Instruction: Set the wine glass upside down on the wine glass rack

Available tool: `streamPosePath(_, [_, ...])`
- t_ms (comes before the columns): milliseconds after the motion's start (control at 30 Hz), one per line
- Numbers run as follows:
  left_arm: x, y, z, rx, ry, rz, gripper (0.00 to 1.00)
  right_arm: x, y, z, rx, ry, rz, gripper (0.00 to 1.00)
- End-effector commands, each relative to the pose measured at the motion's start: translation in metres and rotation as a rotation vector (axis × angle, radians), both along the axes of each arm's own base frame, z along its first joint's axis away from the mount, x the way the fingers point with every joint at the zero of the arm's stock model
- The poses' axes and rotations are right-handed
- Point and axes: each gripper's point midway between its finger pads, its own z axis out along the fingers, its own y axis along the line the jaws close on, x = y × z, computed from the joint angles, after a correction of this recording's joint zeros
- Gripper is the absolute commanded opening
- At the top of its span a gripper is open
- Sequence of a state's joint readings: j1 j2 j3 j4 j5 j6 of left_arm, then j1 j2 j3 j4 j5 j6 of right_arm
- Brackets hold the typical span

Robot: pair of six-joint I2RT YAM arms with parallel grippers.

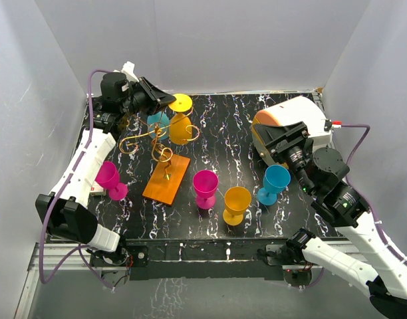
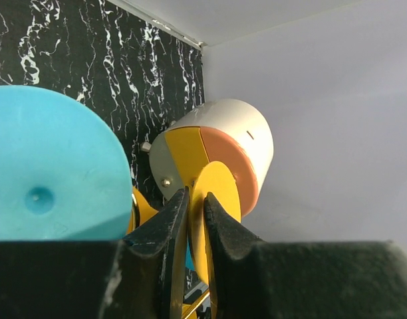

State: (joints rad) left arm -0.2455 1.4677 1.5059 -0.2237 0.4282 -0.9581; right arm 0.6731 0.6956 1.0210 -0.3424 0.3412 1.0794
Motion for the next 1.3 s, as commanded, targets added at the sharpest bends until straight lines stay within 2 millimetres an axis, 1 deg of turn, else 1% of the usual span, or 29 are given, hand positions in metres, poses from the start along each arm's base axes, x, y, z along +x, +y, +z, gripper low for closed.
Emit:
streamPosePath(0, [-0.010,0.007,0.027,0.022,-0.074,0.009,0.14,-0.006,-0.003,0.027,0.040,-0.052,0.005,0.57])
streamPosePath(100, [-0.010,0.010,0.026,0.039,-0.077,0.020,0.15,-0.006,-0.003,0.027,0.040,-0.052,0.004,0.57])
streamPosePath(267, [-0.012,0.013,0.033,0.063,-0.094,0.028,0.22,-0.005,-0.002,0.025,0.035,-0.047,0.005,0.57])
streamPosePath(433, [-0.018,0.014,0.039,0.074,-0.099,0.009,0.28,-0.002,0.000,0.015,0.007,-0.026,0.007,0.57])
streamPosePath(567, [-0.023,0.019,0.039,0.096,-0.099,0.007,0.32,0.001,0.001,-0.006,-0.044,0.024,-0.003,0.57])
streamPosePath(700, [-0.030,0.029,0.040,0.146,-0.119,0.022,0.35,0.003,-0.005,-0.032,-0.114,0.089,-0.030,0.57])
streamPosePath(767, [-0.043,0.034,0.056,0.163,-0.193,0.021,0.38,0.000,-0.010,-0.048,-0.178,0.141,-0.037,0.57])
streamPosePath(867, [-0.063,0.039,0.075,0.182,-0.302,0.014,0.47,-0.007,-0.016,-0.081,-0.314,0.248,-0.026,0.58])
streamPosePath(967, [-0.084,0.043,0.091,0.207,-0.407,-0.002,0.53,-0.016,-0.017,-0.112,-0.472,0.337,0.037,0.57])
streamPosePath(1000, [-0.090,0.045,0.095,0.225,-0.440,-0.009,0.54,-0.018,-0.017,-0.121,-0.526,0.361,0.061,0.55])
streamPosePath(1033, [-0.099,0.047,0.100,0.244,-0.477,-0.016,0.56,-0.021,-0.014,-0.129,-0.572,0.379,0.100,0.52])
streamPosePath(1133, [-0.116,0.053,0.103,0.311,-0.546,-0.032,0.60,-0.024,0.002,-0.142,-0.689,0.377,0.239,0.50])
streamPosePath(1200, [-0.125,0.062,0.102,0.354,-0.570,-0.007,0.61,-0.020,0.019,-0.147,-0.719,0.355,0.327,0.49])
streamPosePath(1267, [-0.132,0.072,0.101,0.396,-0.583,0.032,0.63,-0.013,0.039,-0.147,-0.731,0.335,0.388,0.49])
